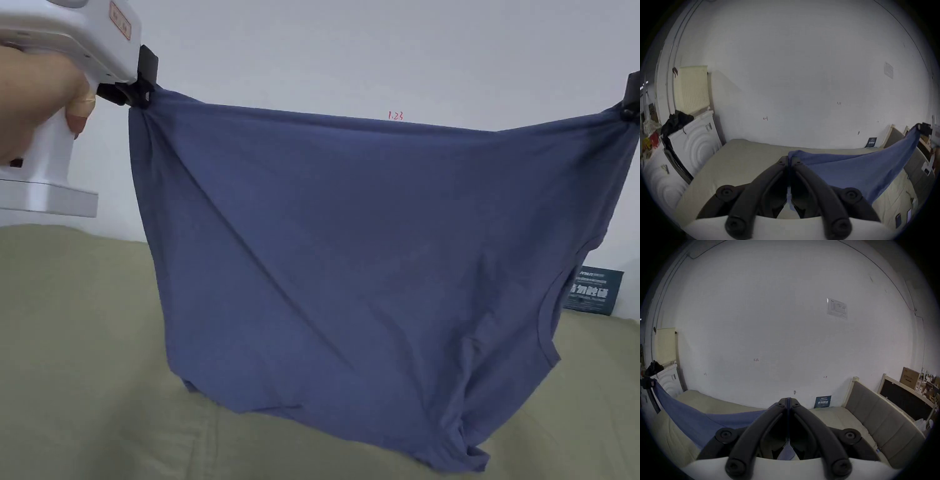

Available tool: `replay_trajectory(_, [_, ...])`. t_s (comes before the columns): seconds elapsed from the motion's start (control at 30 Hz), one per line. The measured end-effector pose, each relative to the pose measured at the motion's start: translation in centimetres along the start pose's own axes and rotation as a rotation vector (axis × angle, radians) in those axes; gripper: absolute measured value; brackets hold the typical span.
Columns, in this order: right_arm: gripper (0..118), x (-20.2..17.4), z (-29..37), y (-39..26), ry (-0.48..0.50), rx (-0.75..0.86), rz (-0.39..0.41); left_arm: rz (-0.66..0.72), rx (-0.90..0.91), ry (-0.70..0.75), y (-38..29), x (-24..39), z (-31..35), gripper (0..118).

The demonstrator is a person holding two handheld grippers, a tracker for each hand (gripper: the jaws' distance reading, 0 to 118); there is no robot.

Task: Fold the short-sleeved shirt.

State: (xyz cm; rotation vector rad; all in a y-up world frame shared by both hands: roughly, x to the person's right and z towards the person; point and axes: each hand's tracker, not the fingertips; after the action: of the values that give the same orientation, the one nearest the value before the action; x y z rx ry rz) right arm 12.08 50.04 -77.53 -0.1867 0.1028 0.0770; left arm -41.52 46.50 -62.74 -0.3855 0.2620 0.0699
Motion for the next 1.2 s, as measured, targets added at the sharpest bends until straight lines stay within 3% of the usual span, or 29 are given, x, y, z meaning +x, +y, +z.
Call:
replay_trajectory(0.17, [1, 0.0, 1.6, -2.0, 0.017, -0.035, 0.007, -0.019, -0.003, -0.013, -1.7, -0.6, 1.6, 3])
replay_trajectory(0.27, [1, 0.4, 3.2, -4.0, 0.038, -0.063, -0.033, -0.024, -0.032, -0.033, -3.6, -1.0, 2.7, 3])
replay_trajectory(0.7, [1, 1.9, 15.1, -15.4, 0.093, -0.190, 0.050, -0.025, -0.158, -0.109, -16.1, -3.3, 9.2, 3])
replay_trajectory(0.93, [1, 3.8, 22.6, -22.1, 0.116, -0.248, 0.002, -0.025, -0.228, -0.133, -24.4, -5.0, 14.6, 3])
replay_trajectory(1.07, [1, 4.7, 26.5, -26.4, 0.114, -0.282, -0.077, 0.005, -0.259, -0.158, -30.0, -5.6, 18.0, 3])
replay_trajectory(1.2, [1, 4.7, 31.3, -30.2, 0.090, -0.281, -0.071, -0.023, -0.238, -0.163, -34.9, -6.0, 21.7, 3])
